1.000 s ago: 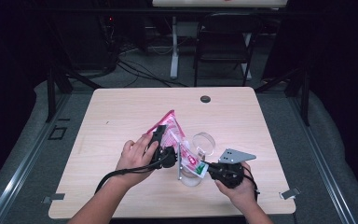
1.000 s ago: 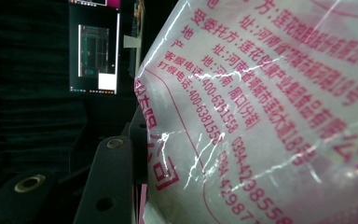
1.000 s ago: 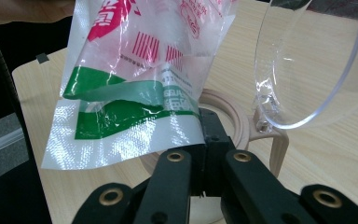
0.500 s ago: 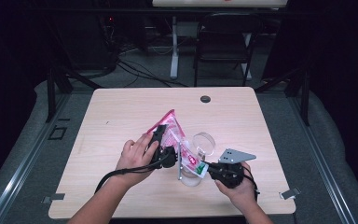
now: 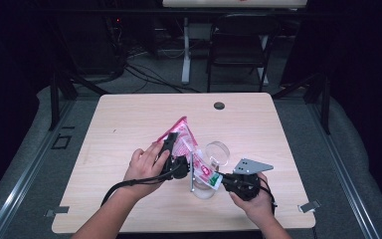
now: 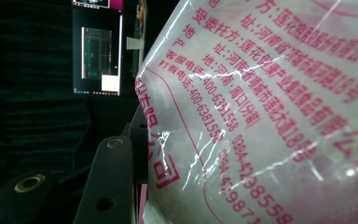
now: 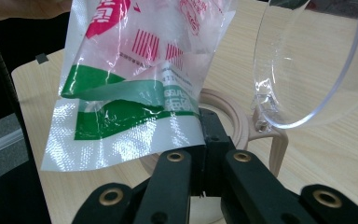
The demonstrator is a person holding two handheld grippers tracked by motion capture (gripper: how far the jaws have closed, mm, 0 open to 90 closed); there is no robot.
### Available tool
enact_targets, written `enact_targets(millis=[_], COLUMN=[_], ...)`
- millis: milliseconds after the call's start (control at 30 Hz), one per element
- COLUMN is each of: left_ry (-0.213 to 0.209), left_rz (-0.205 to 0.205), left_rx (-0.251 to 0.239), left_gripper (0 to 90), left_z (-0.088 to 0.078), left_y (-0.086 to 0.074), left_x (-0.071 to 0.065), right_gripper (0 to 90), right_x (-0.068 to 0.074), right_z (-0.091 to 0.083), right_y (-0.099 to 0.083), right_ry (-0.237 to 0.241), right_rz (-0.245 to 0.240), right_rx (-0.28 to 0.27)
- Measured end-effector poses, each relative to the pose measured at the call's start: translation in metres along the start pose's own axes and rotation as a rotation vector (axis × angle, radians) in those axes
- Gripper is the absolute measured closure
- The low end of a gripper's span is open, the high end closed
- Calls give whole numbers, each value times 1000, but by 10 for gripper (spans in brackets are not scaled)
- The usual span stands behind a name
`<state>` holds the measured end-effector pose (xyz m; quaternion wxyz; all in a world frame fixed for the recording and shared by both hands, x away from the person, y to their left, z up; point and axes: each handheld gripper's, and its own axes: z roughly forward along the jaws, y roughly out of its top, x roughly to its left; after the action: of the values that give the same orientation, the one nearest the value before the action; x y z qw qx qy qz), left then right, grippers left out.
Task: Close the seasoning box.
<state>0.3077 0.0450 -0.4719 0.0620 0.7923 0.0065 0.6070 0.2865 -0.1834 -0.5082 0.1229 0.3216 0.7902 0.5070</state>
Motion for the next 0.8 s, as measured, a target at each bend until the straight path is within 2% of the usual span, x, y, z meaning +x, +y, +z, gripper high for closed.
enact_targets(millis=[167, 233, 300, 433, 800], left_ry=[0, 9, 6, 11, 12], left_rz=[10, 1, 14, 4, 16], left_rx=[2, -4, -4, -1, 1], left_gripper=[585, 584, 585, 585, 585], left_z=[0, 0, 0, -1, -1], left_y=[0, 0, 0, 0, 1], left_x=[0, -1, 0, 0, 0], right_gripper=[900, 900, 900, 900, 900], right_x=[0, 0, 0, 0, 0], right_z=[0, 1, 1, 1, 1], right_y=[0, 0, -1, -1, -1], right_ry=[0, 0, 0, 0, -1], right_rz=[1, 0, 1, 1, 0], right_rx=[3, 1, 2, 2, 5])
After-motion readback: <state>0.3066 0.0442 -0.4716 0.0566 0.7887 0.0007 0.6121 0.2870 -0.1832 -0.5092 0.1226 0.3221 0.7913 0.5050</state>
